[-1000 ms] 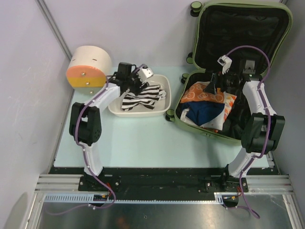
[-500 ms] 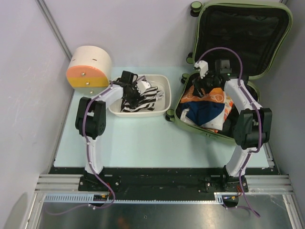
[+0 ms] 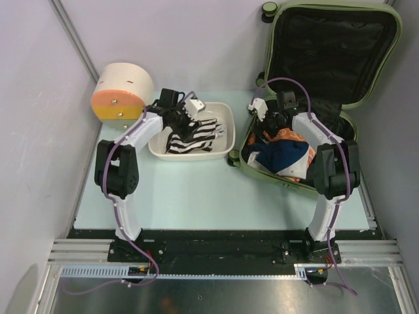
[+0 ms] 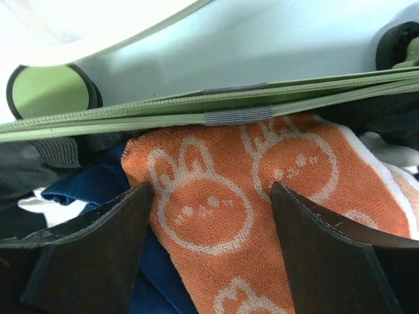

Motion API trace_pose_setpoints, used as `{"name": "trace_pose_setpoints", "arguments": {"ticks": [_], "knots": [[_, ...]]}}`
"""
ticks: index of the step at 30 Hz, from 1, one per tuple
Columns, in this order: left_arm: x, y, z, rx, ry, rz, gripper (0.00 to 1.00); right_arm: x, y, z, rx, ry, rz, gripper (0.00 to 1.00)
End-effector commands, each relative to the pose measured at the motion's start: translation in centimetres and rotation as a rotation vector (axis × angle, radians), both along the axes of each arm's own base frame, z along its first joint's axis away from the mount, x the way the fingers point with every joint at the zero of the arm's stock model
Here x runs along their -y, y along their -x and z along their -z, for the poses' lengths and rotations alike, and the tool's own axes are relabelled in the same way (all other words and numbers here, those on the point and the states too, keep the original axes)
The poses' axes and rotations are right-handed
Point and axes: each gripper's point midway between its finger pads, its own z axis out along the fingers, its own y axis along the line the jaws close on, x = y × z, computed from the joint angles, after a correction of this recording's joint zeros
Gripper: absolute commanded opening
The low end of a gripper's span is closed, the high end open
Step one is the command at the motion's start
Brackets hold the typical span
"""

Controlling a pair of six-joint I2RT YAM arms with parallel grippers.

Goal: Open, take out, and arrange the luggage

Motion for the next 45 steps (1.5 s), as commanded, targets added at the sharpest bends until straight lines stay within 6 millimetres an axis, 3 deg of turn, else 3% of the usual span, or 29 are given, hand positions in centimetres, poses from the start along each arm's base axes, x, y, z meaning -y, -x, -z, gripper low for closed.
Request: {"name": "trace_pose_setpoints", "arguments": {"ticks": [1,3,4,6,9,10,11,12,13,14,16,17,18,21,25,28,33,38,41,43,45], "knots": [[1.5,-0.5,-5.6,0.058,0.133,-0.022,0.88,0.8,1.7,3.1,-0.058,0.069,-0.071,0.76],[2.1,-1.0,-7.2,0.071,0.177,-0.037,0.88,0.8,1.0,2.7,-0.044,0.062,-0.04,0.63],[2.3,-1.1,-7.7,0.074,0.194,-0.044,0.88,0.7,0.7,1.4,-0.023,0.047,-0.019,0.49],[3.1,-1.6,-9.8,0.091,0.247,-0.061,0.88,0.1,0.0,-1.4,0.017,-0.011,0.023,0.37],[5.1,-2.0,-12.6,0.105,0.329,-0.064,0.88,-0.1,-0.6,-5.2,0.09,-0.096,0.059,0.04],[6.0,-2.0,-13.3,0.092,0.359,-0.088,0.88,0.5,-0.9,-6.1,0.101,-0.123,0.081,0.0],[6.7,-2.5,-15.3,0.12,0.396,-0.099,0.88,0.9,-1.1,-6.9,0.103,-0.151,0.103,0.0],[7.4,-3.0,-15.0,0.1,0.415,-0.117,0.89,1.0,-1.3,-7.9,0.095,-0.203,0.124,0.0],[8.5,-2.9,-15.7,0.064,0.472,-0.156,0.89,2.3,-1.8,-8.3,0.086,-0.231,0.163,0.0],[9.4,-3.3,-17.4,0.072,0.523,-0.16,0.89,3.0,-2.1,-8.6,0.076,-0.259,0.189,0.0],[11.4,-3.2,-17.3,-0.027,0.614,-0.205,0.91,4.4,-2.6,-9.8,0.047,-0.364,0.253,0.0],[12.4,-3.2,-18.7,-0.032,0.659,-0.203,0.92,4.3,-2.6,-10.2,0.036,-0.398,0.259,0.0],[13.3,-3.2,-18.4,-0.06,0.68,-0.21,0.94,5.2,-3.0,-10.8,0.038,-0.442,0.28,0.0],[16.8,-1.6,-18.9,-0.121,0.739,-0.185,0.98,5.6,-3.2,-12.0,-0.004,-0.572,0.315,0.0],[20.6,0.4,-17.4,-0.367,0.866,-0.249,1.0,5.6,-3.2,-13.1,-0.036,-0.674,0.344,0.0],[22.0,1.3,-16.6,-0.503,0.94,-0.293,1.0,5.0,-2.7,-13.5,-0.06,-0.739,0.357,0.0],[23.5,1.2,-15.4,-0.667,1.035,-0.426,1.0,3.5,-1.9,-12.5,-0.069,-0.724,0.356,0.0],[24.8,1.4,-12.1,-0.848,1.065,-0.562,1.0,2.5,-1.9,-12.4,-0.036,-0.722,0.354,0.0],[25.6,1.6,-11.9,-0.904,1.089,-0.582,1.0,2.4,-1.9,-12.3,-0.022,-0.717,0.362,0.0],[25.9,1.4,-11.6,-0.908,1.094,-0.584,1.0,0.5,-1.2,-12.0,-0.027,-0.707,0.317,0.0],[26.1,1.2,-11.3,-0.922,1.103,-0.594,1.0,0.1,-0.9,-11.9,-0.031,-0.703,0.309,0.0]]}}
